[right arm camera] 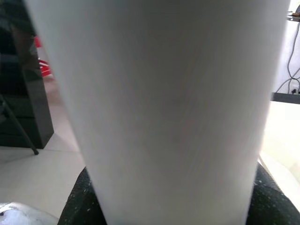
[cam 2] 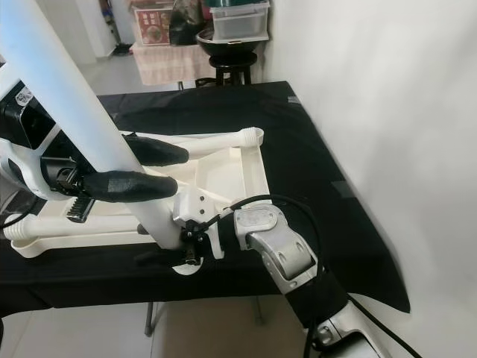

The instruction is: Building children table

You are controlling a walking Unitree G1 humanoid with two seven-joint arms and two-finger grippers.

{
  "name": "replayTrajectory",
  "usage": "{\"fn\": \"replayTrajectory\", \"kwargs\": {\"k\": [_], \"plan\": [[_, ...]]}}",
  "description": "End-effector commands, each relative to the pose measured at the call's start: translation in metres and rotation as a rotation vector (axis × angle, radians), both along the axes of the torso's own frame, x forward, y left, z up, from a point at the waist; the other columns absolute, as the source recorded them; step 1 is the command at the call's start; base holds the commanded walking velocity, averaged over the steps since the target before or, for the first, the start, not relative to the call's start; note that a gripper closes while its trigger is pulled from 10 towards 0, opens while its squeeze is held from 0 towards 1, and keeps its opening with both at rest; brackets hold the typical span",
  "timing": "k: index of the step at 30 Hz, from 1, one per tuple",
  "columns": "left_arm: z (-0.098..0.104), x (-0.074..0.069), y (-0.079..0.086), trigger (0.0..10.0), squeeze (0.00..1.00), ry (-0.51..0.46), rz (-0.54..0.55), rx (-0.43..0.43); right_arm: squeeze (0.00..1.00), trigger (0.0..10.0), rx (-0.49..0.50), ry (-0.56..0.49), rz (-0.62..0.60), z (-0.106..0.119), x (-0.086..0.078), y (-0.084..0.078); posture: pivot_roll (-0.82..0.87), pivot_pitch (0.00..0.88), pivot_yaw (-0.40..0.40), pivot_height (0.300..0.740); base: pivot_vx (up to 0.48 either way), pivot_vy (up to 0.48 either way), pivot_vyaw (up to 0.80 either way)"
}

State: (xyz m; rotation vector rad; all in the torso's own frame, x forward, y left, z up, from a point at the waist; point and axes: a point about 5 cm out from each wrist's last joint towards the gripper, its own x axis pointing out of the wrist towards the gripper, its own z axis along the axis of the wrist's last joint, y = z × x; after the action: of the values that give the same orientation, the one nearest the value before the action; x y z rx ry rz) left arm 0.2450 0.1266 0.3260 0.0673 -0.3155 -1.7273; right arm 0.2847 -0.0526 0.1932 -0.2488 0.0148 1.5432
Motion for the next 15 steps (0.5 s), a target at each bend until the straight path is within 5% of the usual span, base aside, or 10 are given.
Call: {"fn": "replayTrajectory", "kwargs": {"k": [1, 7, 8, 9, 10, 12, 14, 15], "plan": [[-0.009, -0.012, -0.020, 0.0, 0.00, 0.061, -0.168, -0.029, 0.00, 0.0, 0.043, 0.013, -0.136, 0.005, 0.012, -0.005, -0.10, 0.000, 0.046, 0.740, 0.000, 0.000, 0.00], [-0.012, -0.006, -0.010, 0.0, 0.00, 0.075, -0.060, -0.087, 0.00, 0.0, 0.047, 0.029, -0.189, 0.002, 0.015, -0.010, -0.10, 0.000, 0.043, 0.740, 0.000, 0.000, 0.00], [-0.013, -0.003, -0.005, 5.6, 0.00, 0.073, 0.006, -0.105, 0.00, 0.0, 0.049, 0.031, -0.208, 0.001, 0.017, -0.011, -0.10, 0.000, 0.046, 0.740, 0.000, 0.000, 0.00], [-0.011, 0.007, 0.003, 10.0, 0.00, 0.075, 0.125, -0.147, 0.00, 0.0, 0.052, 0.034, -0.234, 0.000, 0.019, -0.014, -0.10, 0.000, 0.046, 0.740, 0.000, 0.000, 0.00], [-0.011, 0.007, 0.003, 10.0, 0.00, 0.075, 0.125, -0.147, 0.00, 0.0, 0.052, 0.034, -0.234, 0.000, 0.019, -0.014, -0.10, 0.000, 0.046, 0.740, 0.000, 0.000, 0.00], [-0.008, 0.029, 0.026, 10.0, 0.00, 0.083, 0.414, -0.226, 0.00, 0.0, 0.063, 0.035, -0.325, -0.003, 0.026, -0.022, -0.09, 0.000, 0.047, 0.740, 0.000, 0.000, 0.00], [-0.008, 0.029, 0.026, 10.0, 0.00, 0.083, 0.414, -0.226, 0.00, 0.0, 0.063, 0.035, -0.325, -0.003, 0.026, -0.022, -0.09, 0.000, 0.047, 0.740, 0.000, 0.000, 0.00], [-0.009, 0.042, 0.042, 10.0, 0.00, 0.102, 0.593, -0.261, 0.00, 0.0, 0.070, 0.024, -0.397, -0.004, 0.032, -0.029, -0.09, 0.000, 0.047, 0.740, 0.000, 0.000, 0.00]]}}
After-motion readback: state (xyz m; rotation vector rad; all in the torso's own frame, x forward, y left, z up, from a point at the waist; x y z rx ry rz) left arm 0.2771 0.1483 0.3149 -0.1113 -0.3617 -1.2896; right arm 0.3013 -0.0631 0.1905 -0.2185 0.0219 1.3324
